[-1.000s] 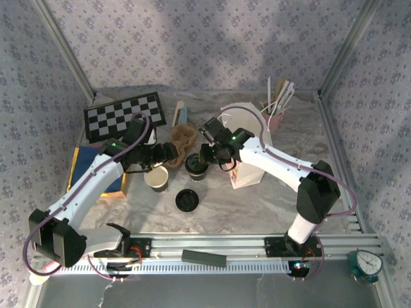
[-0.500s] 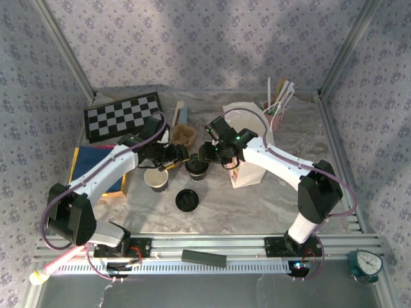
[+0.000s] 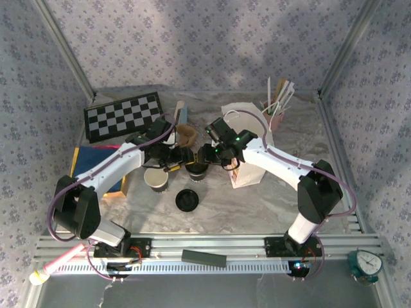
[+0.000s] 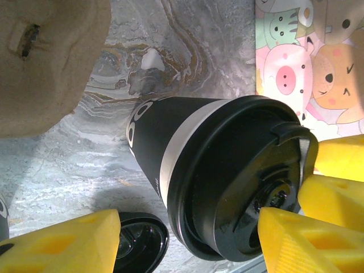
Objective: Pack the takeout coffee
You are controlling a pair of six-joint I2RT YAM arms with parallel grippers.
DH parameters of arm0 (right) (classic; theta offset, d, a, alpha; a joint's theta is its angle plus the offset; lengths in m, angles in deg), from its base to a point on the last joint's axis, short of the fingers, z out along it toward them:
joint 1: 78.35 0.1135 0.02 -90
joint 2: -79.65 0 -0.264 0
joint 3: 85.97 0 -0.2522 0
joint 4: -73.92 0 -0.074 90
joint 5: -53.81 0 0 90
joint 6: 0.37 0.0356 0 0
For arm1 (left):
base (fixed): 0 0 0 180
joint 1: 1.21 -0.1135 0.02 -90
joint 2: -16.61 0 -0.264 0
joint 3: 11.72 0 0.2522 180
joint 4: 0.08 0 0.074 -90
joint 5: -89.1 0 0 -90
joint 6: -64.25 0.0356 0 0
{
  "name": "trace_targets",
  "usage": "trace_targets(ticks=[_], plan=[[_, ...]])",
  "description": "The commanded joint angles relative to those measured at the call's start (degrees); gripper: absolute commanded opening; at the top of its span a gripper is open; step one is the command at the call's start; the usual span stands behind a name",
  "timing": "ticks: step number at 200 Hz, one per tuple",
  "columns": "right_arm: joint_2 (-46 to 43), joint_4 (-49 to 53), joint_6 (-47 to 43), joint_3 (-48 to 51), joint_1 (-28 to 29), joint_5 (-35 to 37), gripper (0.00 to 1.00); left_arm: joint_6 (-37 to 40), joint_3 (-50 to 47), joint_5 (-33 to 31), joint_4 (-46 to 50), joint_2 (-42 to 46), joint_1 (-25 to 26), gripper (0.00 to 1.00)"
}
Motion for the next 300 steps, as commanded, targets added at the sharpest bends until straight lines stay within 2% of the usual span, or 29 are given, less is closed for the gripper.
trace_targets(ticks=[1, 91, 170, 207, 252, 300], plan=[[0.14, 0.40, -0.72, 0.94, -0.37, -0.98, 0.50, 1.24, 1.91, 1.05, -0.14, -0.97, 0.22, 0.64], [1.37, 1.09, -0.72, 2.44, -0.29, -1.40, 0.50, 1.22, 0.54, -1.79, 4.20, -3.01, 0.26, 0.58], [3.31, 2.88, -1.39, 2.83, 0.75, -0.48, 0.49, 1.31, -1.54, -2.96, 6.83, -4.46, 0.40, 0.58], [3.24, 3.94, -1.73, 2.77, 1.06, 0.15, 0.48, 1.63, 1.18, -3.26, 8.13, -3.72, 0.27, 0.58], [2.89, 4.83, -2.17, 2.48, 0.95, 0.93, 0.47, 0.24, 6.19, 0.89, 5.84, -2.43, -2.36, 0.58], [2.78, 4.83, -2.18, 2.42, 0.95, 0.74, 0.47, -0.52, 6.29, 6.32, 0.24, -4.00, -3.72, 0.55]])
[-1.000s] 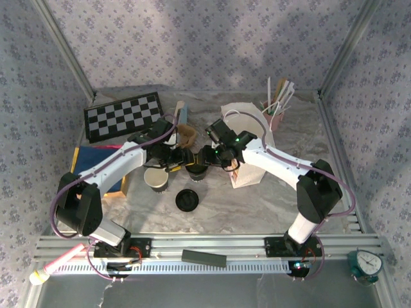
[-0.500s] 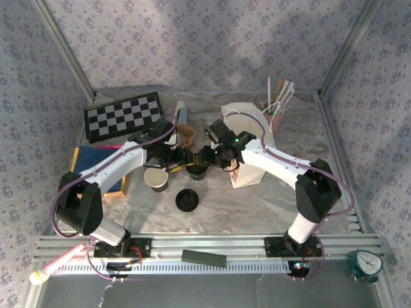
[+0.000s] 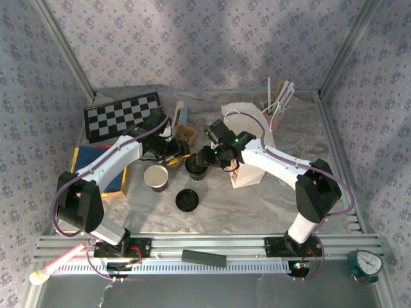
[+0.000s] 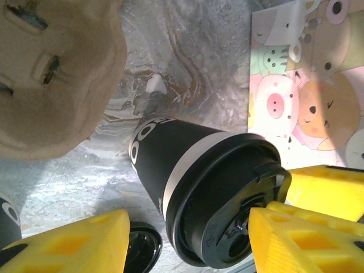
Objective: Pack the takeout coffee
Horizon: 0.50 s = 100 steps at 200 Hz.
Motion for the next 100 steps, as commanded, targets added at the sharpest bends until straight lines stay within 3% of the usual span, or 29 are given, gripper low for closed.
trace_targets(ticks=[1, 49, 100], plan=[[2.01, 5.92, -1.38, 1.05, 0.62, 1.75, 0.47, -0.46, 1.29, 3.79, -2.65, -1.41, 0.19, 0.55], [2.06, 6.09, -1.46, 0.59, 0.53, 1.65, 0.47, 0.89, 0.44, 3.15, -1.95, -2.88, 1.49, 0.51], [2.02, 6.11, -1.55, 0.61, 0.53, 1.76, 0.47, 1.66, -1.99, -2.93, 3.01, -4.27, 1.51, 0.49]])
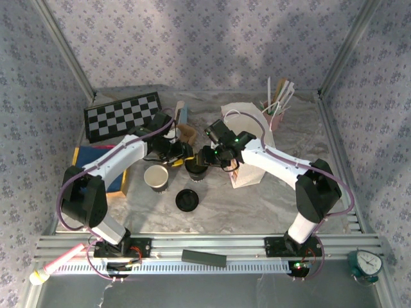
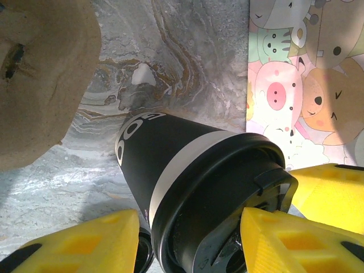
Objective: Pack the takeout coffee
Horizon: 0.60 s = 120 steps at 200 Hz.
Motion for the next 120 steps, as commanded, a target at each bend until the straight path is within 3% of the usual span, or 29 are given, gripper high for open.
trace_targets(ticks=[1, 120], plan=[[2.00, 6.02, -1.49, 0.68, 0.53, 1.70, 0.47, 1.21, -1.92, -4.25, 4.42, -1.46, 0.21, 0.48], [2.06, 5.01, -1.24, 2.27, 0.64, 1.74, 0.47, 1.23, -9.73, -5.79, 5.05, -3.58, 0.55, 0.46]])
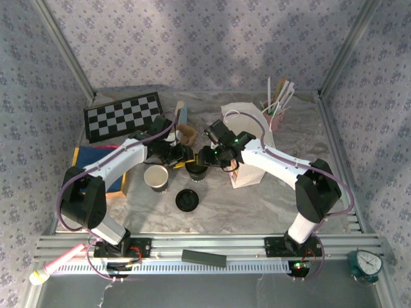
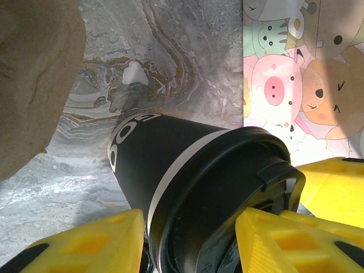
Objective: Pack the takeout coffee
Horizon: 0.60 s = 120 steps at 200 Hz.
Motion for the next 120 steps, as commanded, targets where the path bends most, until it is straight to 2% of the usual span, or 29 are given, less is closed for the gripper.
trace_targets(ticks=[1, 46, 75, 120], plan=[[2.04, 5.14, -1.25, 2.12, 0.52, 1.13, 0.47, 0.43, -5.08, -7.59, 10.17, -4.03, 0.25, 0.46], [1.06, 5.35, -2.67, -0.01, 0.15, 0.30, 0.49, 0.79, -1.87, -8.43, 11.63, -2.44, 0.73, 0.46], [-0.14, 3.87, -4.41, -1.31, 0.50, -3.81, 0.60, 0.82, -0.87, -8.73, 11.70, -3.10, 1.71, 0.46], [0.10, 4.84, -4.43, -1.37, 2.21, -3.43, 0.62, 0.42, -1.30, -8.73, 10.96, -3.55, 2.36, 0.46]])
